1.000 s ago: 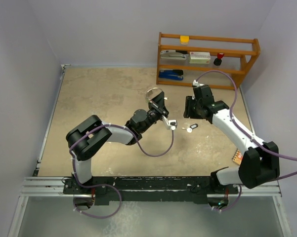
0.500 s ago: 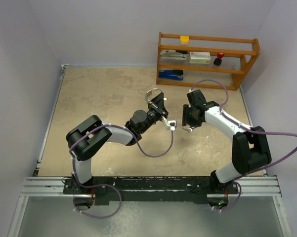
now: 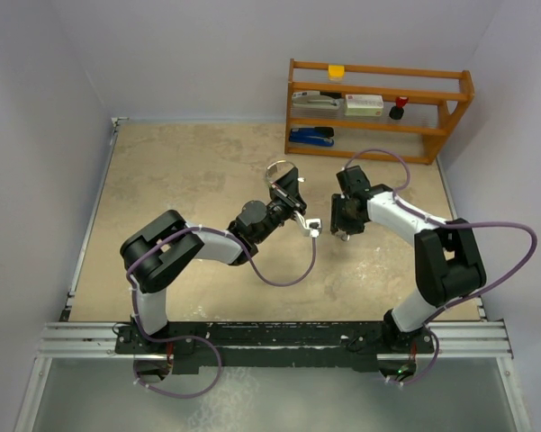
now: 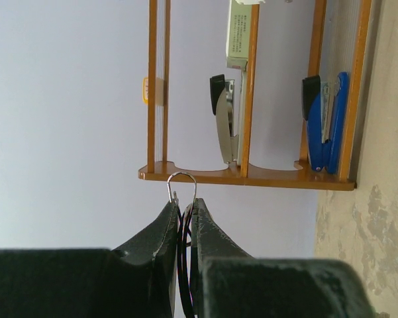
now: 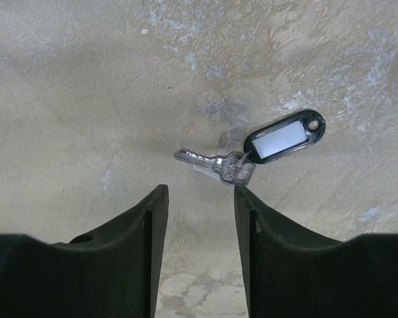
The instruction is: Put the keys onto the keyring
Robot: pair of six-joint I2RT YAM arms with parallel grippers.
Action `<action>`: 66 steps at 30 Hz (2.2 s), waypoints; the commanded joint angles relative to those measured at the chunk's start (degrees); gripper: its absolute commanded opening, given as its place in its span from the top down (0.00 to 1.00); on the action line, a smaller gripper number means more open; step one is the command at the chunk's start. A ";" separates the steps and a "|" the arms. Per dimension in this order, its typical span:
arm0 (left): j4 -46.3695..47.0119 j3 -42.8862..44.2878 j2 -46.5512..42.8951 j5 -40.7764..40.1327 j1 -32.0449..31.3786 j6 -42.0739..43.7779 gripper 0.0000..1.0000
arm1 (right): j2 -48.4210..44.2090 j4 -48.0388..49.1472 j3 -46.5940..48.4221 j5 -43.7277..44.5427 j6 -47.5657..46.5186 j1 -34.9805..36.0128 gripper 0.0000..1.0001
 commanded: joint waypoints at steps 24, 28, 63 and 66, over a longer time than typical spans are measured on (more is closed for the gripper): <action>5.27 0.69 -1.28 0.42 0.12 -1.71 1.00 | 3.19 3.20 -0.17 0.15 0.48 -3.25 0.61; 5.50 0.62 -1.37 0.47 0.10 -1.88 1.00 | 3.27 3.39 -0.43 -0.20 0.48 -3.27 0.63; 2.53 0.35 -4.68 -1.43 -0.58 -6.17 1.00 | -8.04 1.44 3.72 -0.01 -3.06 -3.86 1.00; 2.44 0.84 -4.58 -1.10 -0.77 -6.83 1.00 | -11.65 3.14 4.20 -0.86 -5.64 -3.86 1.00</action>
